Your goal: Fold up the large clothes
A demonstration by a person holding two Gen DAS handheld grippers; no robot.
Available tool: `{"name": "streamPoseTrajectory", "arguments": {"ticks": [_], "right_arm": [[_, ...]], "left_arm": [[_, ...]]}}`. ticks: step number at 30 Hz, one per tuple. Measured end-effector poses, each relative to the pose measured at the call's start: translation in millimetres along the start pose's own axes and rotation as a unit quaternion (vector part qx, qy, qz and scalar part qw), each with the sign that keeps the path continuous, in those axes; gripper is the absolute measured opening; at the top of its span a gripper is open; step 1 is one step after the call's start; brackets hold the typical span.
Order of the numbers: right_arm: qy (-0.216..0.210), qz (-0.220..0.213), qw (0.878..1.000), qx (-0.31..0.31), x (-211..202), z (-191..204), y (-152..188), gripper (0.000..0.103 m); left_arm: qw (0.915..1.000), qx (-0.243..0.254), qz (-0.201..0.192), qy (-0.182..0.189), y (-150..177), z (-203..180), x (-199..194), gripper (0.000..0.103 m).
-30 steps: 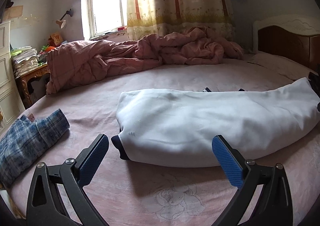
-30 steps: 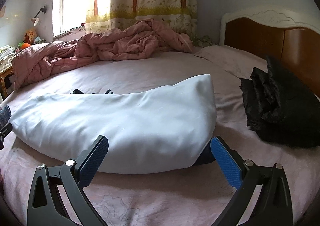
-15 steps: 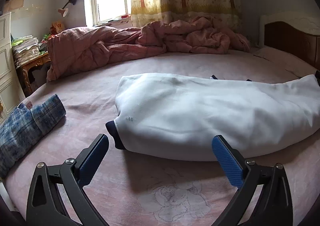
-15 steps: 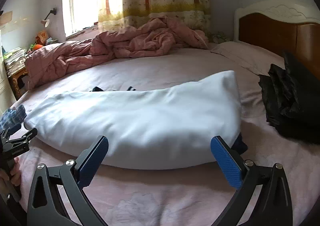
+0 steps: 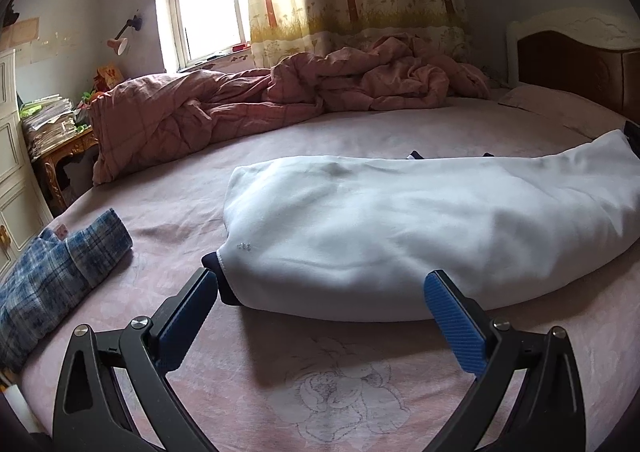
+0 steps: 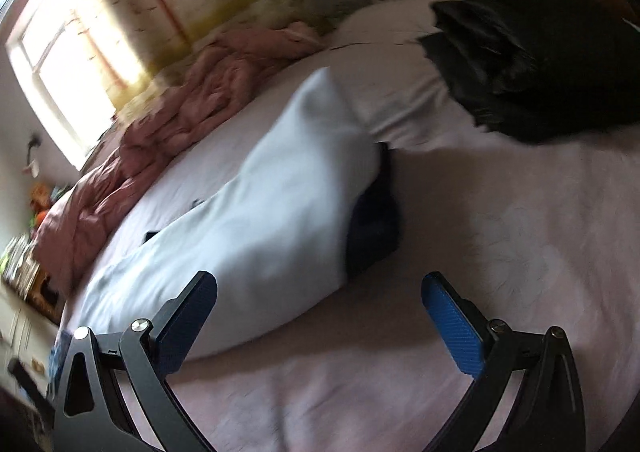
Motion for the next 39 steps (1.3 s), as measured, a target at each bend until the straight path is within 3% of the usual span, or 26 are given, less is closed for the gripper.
{"name": "streamPoseTrajectory", "arguments": {"ticks": [4, 5, 8, 9, 11, 15, 18, 20, 21, 24, 27, 31, 35, 39], "right_arm": [[-0.046, 0.028, 0.997, 0.049, 28, -18, -9, 0.101], [-0.051, 0.019, 0.997, 0.052, 31, -18, -12, 0.095], [-0.063, 0.006, 0.996, 0.061, 41, -16, -14, 0.066], [-0.058, -0.014, 0.996, 0.073, 41, -17, -13, 0.062], [-0.059, -0.045, 0.993, 0.088, 39, -18, -11, 0.058], [-0.04, -0.062, 0.993, 0.089, 43, -15, -11, 0.057], [-0.033, -0.075, 0.989, 0.123, 50, -20, -13, 0.062], [-0.03, -0.079, 0.987, 0.135, 56, -19, -14, 0.058], [-0.027, -0.079, 0.988, 0.129, 57, -17, -15, 0.048], [-0.014, -0.078, 0.993, 0.086, 54, -5, -20, 0.035], [-0.015, -0.082, 0.995, 0.054, 44, 7, -30, 0.032], [-0.038, -0.092, 0.994, 0.045, 19, 7, -52, 0.032], [0.014, -0.117, 0.993, -0.015, -3, 13, -82, 0.031], [0.05, -0.125, 0.99, -0.039, -11, 22, -110, 0.032]], "left_arm": [[1.0, -0.004, 0.008, 0.0, 1, 1, 3, 0.103], [0.9999, -0.005, 0.01, 0.001, 1, 1, 3, 0.103], [0.9999, -0.005, 0.014, 0.001, 1, 1, 5, 0.103], [0.9999, -0.004, 0.015, 0.001, 2, 1, 5, 0.103], [0.9999, -0.003, 0.015, 0.001, 2, 0, 5, 0.103], [0.9999, -0.002, 0.016, 0.0, 2, 0, 6, 0.103], [0.9999, -0.003, 0.017, -0.001, 2, 0, 5, 0.103], [0.9999, -0.006, 0.015, 0.0, 2, 1, 5, 0.103], [0.9999, -0.007, 0.014, 0.001, 3, 2, 5, 0.103], [0.9999, -0.01, 0.012, 0.007, 3, 5, 4, 0.103], [0.9992, -0.026, 0.012, 0.03, -1, 15, 2, 0.103], [0.9938, -0.094, 0.022, 0.056, -7, 46, 2, 0.103], [0.9838, -0.148, 0.058, 0.084, -9, 68, 17, 0.102], [0.981, -0.149, 0.064, 0.106, -6, 67, 19, 0.102]]}}
Point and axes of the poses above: each gripper's, at about its wrist camera, not at the fingertips, and x roughly the way its jaws point, z to its left, y to its underside, the point moved 2 cm from there along x, roughly the way its jaws point, and after that the axes turned 12 degrees about -y, right-handed, at the moved point
